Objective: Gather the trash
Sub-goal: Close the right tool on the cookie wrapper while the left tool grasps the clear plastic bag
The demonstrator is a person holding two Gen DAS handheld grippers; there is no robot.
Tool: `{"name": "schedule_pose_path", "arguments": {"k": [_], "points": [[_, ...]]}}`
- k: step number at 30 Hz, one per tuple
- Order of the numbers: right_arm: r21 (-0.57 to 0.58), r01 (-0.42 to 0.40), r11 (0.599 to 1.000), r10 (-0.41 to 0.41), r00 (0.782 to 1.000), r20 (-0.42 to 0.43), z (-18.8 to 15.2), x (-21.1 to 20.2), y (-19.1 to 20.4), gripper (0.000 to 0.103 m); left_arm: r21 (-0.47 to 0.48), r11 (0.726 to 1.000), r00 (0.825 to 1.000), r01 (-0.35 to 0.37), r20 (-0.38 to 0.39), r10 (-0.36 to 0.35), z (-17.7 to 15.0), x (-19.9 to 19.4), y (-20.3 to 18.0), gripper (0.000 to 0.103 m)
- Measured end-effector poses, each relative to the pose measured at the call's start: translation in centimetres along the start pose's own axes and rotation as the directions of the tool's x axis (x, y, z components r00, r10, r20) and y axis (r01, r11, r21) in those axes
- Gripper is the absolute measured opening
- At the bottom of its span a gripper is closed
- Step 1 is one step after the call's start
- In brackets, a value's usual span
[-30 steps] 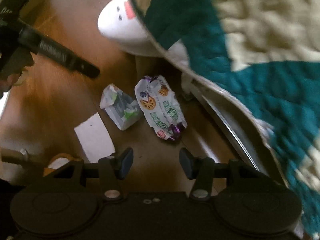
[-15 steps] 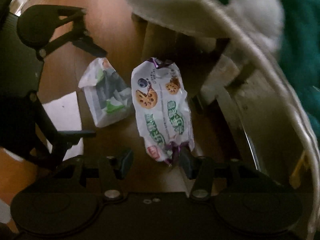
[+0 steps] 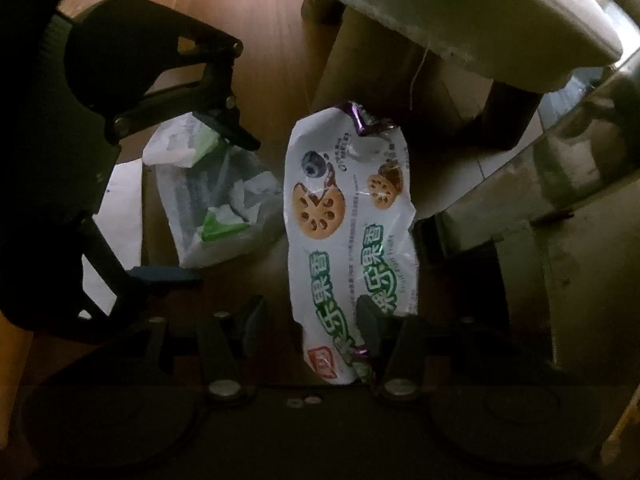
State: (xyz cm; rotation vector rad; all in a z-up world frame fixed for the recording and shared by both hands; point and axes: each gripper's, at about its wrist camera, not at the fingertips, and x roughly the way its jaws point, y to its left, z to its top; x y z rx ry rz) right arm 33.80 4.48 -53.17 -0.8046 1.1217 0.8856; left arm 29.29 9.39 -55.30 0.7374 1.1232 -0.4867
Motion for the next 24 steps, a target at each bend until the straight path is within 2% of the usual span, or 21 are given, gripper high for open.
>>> {"name": "schedule_pose_path", "arguments": {"k": [1,2,3,9,12,15,18,24], "points": [[-0.001,0.008,1.000,-0.008,1.000,0.003,0.0,0.1,0.0,0.042,-0.009,1.000,1.000,0.001,0.000,-0.001,0.0,0.0,0.1,0.074],[0.000,0.011,1.000,-0.011,1.000,0.008,0.0,0.0,0.1,0.033,-0.020,1.000,1.000,-0.003,0.004,0.003,0.0,0.0,0.2,0.070],[0.002,0.011,1.000,-0.011,1.000,0.006,0.1,0.1,0.1,0.001,-0.030,1.000,1.000,-0.006,0.006,0.006,0.0,-0.1,0.3,0.065],[0.018,0.036,0.999,-0.036,0.999,0.004,0.2,-0.4,0.1,0.001,-0.119,0.992,0.999,-0.033,0.002,0.033,0.0,-1.0,1.1,0.033],[0.041,0.045,0.998,-0.046,0.999,0.028,0.1,-1.5,0.2,0.001,-0.168,0.985,0.999,-0.043,0.013,0.046,-0.3,-1.8,2.0,0.029],[0.065,0.038,0.997,-0.041,0.998,0.049,-0.1,-2.8,0.4,0.001,-0.259,0.965,0.998,-0.043,0.023,0.051,-0.7,-2.9,3.3,0.028],[0.099,0.014,0.995,-0.020,0.998,0.064,-0.3,-4.4,0.4,0.001,-0.384,0.923,0.999,-0.019,0.031,0.034,-1.6,-4.4,5.0,0.028],[0.181,-0.042,0.983,0.028,0.997,0.078,-1.5,-7.6,-0.1,0.001,-0.584,0.811,0.999,0.041,0.032,-0.027,-3.6,-7.3,7.8,0.028]]}}
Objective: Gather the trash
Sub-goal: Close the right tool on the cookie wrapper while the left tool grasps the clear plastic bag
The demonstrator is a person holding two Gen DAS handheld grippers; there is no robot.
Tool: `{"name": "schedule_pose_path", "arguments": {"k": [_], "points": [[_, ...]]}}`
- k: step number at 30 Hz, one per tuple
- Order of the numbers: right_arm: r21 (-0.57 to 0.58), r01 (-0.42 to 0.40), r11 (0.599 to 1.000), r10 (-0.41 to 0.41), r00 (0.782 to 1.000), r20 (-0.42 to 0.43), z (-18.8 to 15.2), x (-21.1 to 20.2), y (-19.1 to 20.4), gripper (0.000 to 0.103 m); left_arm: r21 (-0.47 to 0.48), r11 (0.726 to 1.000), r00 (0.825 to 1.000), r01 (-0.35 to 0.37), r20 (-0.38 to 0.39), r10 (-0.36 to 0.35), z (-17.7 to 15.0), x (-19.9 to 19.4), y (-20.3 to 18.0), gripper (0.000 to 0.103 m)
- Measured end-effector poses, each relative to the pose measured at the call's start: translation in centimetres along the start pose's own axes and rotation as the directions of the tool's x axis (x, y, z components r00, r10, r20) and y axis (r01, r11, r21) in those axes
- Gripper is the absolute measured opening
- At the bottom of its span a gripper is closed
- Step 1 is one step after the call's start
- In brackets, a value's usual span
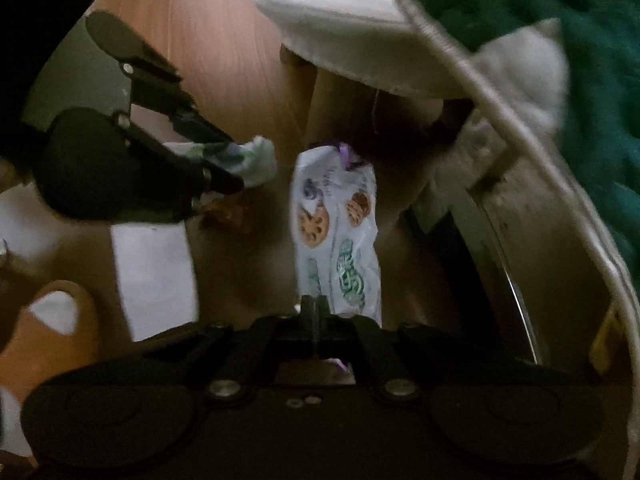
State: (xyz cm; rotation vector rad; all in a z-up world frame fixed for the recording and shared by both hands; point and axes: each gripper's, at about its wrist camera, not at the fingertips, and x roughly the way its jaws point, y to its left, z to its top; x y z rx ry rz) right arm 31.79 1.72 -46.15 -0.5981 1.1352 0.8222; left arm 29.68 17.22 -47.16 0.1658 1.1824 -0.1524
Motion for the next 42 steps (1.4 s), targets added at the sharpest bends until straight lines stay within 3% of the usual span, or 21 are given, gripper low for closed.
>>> {"name": "schedule_pose_path", "arguments": {"k": [5,9,15,19,22,24,28,34,42], "points": [[0.050,-0.018,0.999,0.018,1.000,0.002,-0.9,-2.6,-0.2,0.001,-0.130,0.991,1.000,0.022,0.012,-0.021,0.0,-3.2,2.0,0.028],[0.045,-0.033,0.998,0.033,0.999,0.003,-0.6,-2.6,0.9,0.022,-0.265,0.963,0.999,0.039,0.025,-0.034,-1.0,-4.9,3.6,0.028],[0.014,0.017,1.000,-0.017,1.000,-0.019,0.1,-1.0,2.0,0.033,-0.383,0.923,0.999,0.029,-0.008,-0.034,-3.0,-4.7,4.7,0.028],[0.189,0.030,0.982,-0.024,0.999,-0.035,0.0,1.3,-1.5,0.033,-0.397,0.917,0.999,0.030,-0.021,-0.042,-3.3,-3.9,4.6,0.028],[0.330,0.035,0.943,-0.022,0.999,-0.045,-0.5,2.5,-3.8,0.036,-0.393,0.919,0.999,0.035,-0.023,-0.048,-3.2,-3.4,4.2,0.028],[0.418,-0.002,0.908,0.021,0.999,-0.043,-0.8,3.3,-4.6,0.035,-0.390,0.920,0.998,0.040,-0.023,-0.053,-3.2,-3.0,3.9,0.028],[0.527,-0.031,0.849,0.057,0.998,-0.033,-1.2,5.0,-4.6,0.040,-0.385,0.922,0.998,0.047,-0.028,-0.063,-3.2,-2.4,3.5,0.028],[0.579,0.013,0.815,0.062,0.992,-0.109,-1.9,7.4,-4.7,0.043,-0.380,0.924,0.996,0.048,-0.045,-0.070,-3.3,-1.8,3.2,0.028],[0.554,0.039,0.831,0.065,0.984,-0.167,-2.8,8.8,-4.4,0.042,-0.369,0.928,0.996,0.053,-0.053,-0.077,-3.0,-1.3,3.1,0.027]]}}
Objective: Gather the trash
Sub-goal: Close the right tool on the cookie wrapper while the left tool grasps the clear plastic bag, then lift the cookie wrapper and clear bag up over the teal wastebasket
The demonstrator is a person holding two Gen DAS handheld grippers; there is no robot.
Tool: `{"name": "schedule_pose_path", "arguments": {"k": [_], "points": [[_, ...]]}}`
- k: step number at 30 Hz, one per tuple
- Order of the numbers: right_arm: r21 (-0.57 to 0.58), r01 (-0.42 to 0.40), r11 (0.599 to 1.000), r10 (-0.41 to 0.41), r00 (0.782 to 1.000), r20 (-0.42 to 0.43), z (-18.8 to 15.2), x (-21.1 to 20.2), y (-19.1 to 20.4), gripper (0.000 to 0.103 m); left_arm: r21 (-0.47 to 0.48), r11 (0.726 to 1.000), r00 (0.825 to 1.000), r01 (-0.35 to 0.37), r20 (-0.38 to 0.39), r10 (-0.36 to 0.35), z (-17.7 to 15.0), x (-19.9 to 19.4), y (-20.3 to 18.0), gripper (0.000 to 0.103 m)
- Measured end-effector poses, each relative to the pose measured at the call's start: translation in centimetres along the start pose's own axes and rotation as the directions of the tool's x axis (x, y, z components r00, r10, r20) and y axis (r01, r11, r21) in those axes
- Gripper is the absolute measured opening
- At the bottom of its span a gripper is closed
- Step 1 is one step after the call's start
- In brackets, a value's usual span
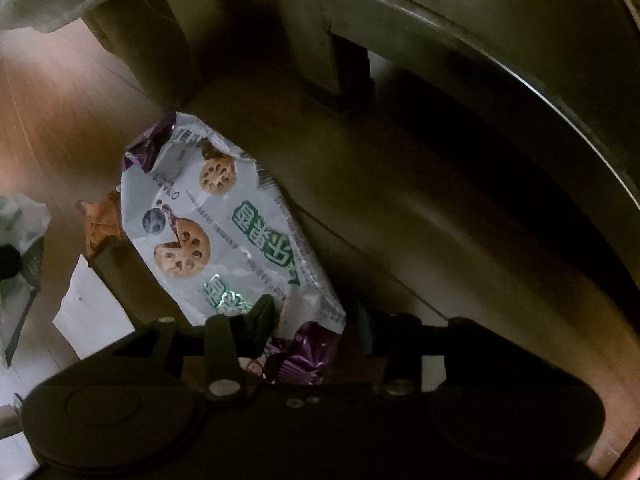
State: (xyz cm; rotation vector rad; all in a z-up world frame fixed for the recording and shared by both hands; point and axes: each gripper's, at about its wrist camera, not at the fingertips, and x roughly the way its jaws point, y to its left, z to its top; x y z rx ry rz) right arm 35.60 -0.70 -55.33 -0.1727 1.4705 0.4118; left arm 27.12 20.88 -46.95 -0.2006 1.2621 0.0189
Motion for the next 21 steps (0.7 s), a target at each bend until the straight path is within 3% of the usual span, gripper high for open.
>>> {"name": "schedule_pose_path", "arguments": {"k": [6,7,14,21], "points": [[-0.059,0.027,0.998,-0.026,1.000,0.007,-0.2,-0.1,0.5,0.032,0.003,1.000,1.000,-0.002,0.000,0.002,0.2,0.0,-0.1,0.027],[-0.073,0.028,0.997,-0.027,1.000,0.012,-0.5,-0.5,0.4,0.022,0.003,1.000,1.000,-0.002,0.001,0.002,0.1,0.0,-0.1,0.027],[-0.096,0.038,0.995,-0.031,0.997,0.067,-1.6,-3.8,0.9,0.018,-0.010,1.000,1.000,-0.003,0.028,0.003,0.2,-1.3,0.1,0.028],[-0.065,0.020,0.998,-0.010,0.988,0.154,-3.2,-11.5,0.5,0.018,-0.011,1.000,0.994,-0.010,0.111,0.011,1.2,-5.5,0.5,0.028]]}}
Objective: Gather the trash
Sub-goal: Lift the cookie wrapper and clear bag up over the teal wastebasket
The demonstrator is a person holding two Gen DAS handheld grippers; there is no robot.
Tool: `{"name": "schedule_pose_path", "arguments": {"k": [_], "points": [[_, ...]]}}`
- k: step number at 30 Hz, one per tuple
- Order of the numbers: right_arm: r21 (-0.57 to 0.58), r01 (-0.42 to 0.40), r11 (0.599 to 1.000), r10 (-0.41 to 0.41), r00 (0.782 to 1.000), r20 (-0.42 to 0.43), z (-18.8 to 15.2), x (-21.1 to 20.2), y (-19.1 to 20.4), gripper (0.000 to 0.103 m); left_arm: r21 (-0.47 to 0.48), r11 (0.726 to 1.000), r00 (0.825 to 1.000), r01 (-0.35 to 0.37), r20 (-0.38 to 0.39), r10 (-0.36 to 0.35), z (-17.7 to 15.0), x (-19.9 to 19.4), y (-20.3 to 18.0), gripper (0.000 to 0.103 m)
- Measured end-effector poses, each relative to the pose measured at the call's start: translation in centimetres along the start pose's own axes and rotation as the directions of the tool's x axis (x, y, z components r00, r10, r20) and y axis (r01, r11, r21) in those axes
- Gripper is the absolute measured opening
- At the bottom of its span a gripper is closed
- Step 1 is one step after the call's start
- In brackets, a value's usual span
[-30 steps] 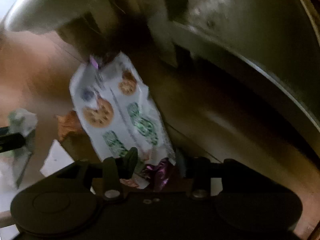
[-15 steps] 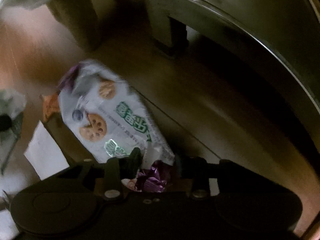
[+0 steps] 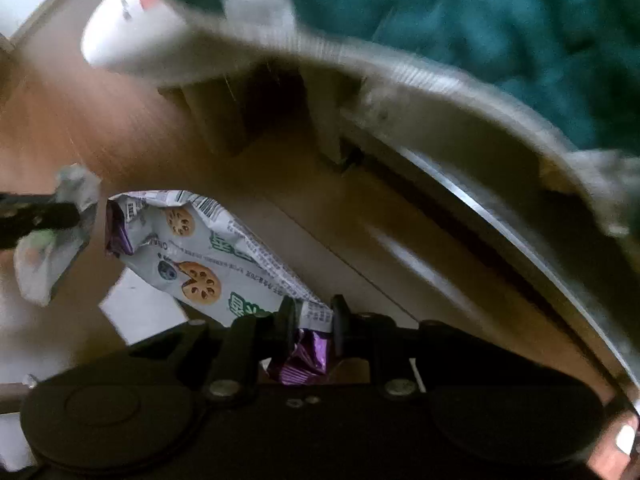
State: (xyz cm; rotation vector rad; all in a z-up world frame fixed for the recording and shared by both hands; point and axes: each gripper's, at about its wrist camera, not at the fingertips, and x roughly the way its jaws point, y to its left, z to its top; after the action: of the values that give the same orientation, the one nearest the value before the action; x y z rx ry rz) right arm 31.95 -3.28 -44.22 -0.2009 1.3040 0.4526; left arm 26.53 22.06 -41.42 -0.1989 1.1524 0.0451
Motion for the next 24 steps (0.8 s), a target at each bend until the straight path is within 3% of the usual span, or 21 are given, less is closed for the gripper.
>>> {"name": "schedule_pose_path", "arguments": {"k": [6,12,18,24], "points": [[0.015,0.007,1.000,-0.008,0.997,0.082,-0.6,-8.3,-0.6,0.018,-0.041,0.999,0.992,0.015,0.125,-0.010,2.8,-6.5,0.5,0.028],[0.048,0.031,0.998,-0.040,0.979,0.202,-1.2,-17.1,-1.1,0.018,-0.020,0.999,0.966,0.044,0.255,-0.037,6.2,-14.3,-1.4,0.028],[0.088,0.038,0.995,-0.066,0.936,0.345,-2.1,-26.1,-1.0,0.018,0.060,0.995,0.916,0.078,0.389,-0.095,8.2,-23.1,-4.9,0.028],[0.137,0.048,0.989,-0.108,0.872,0.478,-3.7,-35.4,-1.1,0.018,0.172,0.979,0.860,0.112,0.477,-0.182,9.2,-31.4,-9.7,0.028]]}}
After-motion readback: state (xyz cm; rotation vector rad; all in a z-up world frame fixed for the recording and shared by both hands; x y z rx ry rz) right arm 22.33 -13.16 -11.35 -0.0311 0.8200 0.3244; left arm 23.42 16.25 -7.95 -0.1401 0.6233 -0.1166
